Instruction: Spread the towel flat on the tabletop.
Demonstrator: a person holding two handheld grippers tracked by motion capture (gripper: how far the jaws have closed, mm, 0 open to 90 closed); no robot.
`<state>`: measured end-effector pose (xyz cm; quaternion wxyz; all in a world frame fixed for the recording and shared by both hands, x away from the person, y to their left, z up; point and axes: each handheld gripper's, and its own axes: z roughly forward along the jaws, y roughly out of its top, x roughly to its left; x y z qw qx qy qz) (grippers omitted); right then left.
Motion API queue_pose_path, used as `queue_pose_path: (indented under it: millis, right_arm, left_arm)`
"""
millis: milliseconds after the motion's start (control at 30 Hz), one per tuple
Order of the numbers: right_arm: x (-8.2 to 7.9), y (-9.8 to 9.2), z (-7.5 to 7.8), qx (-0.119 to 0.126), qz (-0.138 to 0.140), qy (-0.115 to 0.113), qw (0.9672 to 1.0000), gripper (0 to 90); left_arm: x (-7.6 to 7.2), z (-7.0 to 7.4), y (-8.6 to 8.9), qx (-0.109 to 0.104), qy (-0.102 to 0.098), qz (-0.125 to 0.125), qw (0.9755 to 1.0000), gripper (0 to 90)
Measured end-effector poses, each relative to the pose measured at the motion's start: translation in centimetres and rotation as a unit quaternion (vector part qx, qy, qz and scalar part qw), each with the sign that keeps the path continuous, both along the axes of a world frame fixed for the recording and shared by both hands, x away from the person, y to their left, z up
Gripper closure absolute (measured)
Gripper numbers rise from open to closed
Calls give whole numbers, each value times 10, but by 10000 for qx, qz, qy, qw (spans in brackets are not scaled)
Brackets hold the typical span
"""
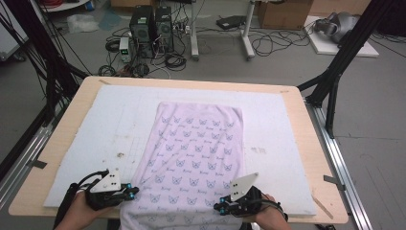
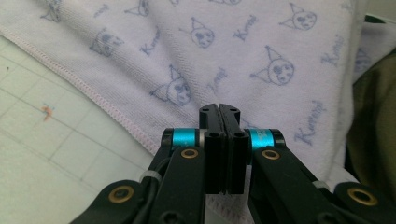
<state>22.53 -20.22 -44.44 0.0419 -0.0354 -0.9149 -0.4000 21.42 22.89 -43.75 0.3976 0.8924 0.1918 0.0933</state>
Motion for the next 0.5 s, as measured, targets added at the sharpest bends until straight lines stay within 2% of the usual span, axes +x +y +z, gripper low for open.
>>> queue_pose_path:
  millis: [67, 133, 200, 233, 267, 400, 467, 500]
  right_arm:
    - [-6, -3, 1, 47, 77, 36, 10000, 893]
    - [-10, -5, 2, 121, 191, 173, 9996, 876]
    - [-9, -9, 5, 254, -64, 120, 9996, 779]
    - [-5, -12, 6, 320, -169, 118, 9993, 738]
    - [-2, -15, 8, 323, -369, 17, 9988, 707]
    - [11, -28, 7, 249, -894, -61, 9957, 700]
    - [12, -32, 3, 104, -1023, -93, 9947, 733]
    - [12, -34, 1, 48, -1035, -81, 9946, 764]
  left_arm:
    - [-9, 3, 0, -13, 18, -78, 10000, 884]
    - [-13, 5, -2, -6, -26, -115, 9999, 855]
    - [-8, 6, -3, -10, -100, -19, 9999, 685]
    - [-4, 6, -4, -42, -86, 47, 9999, 660]
    - [2, 6, -4, -72, -104, 117, 9999, 640]
    - [23, 2, -10, 12, -67, 237, 9997, 704]
    - [27, -3, -12, 78, 20, 242, 9997, 733]
    - [28, -4, -11, 35, 6, 252, 9997, 749]
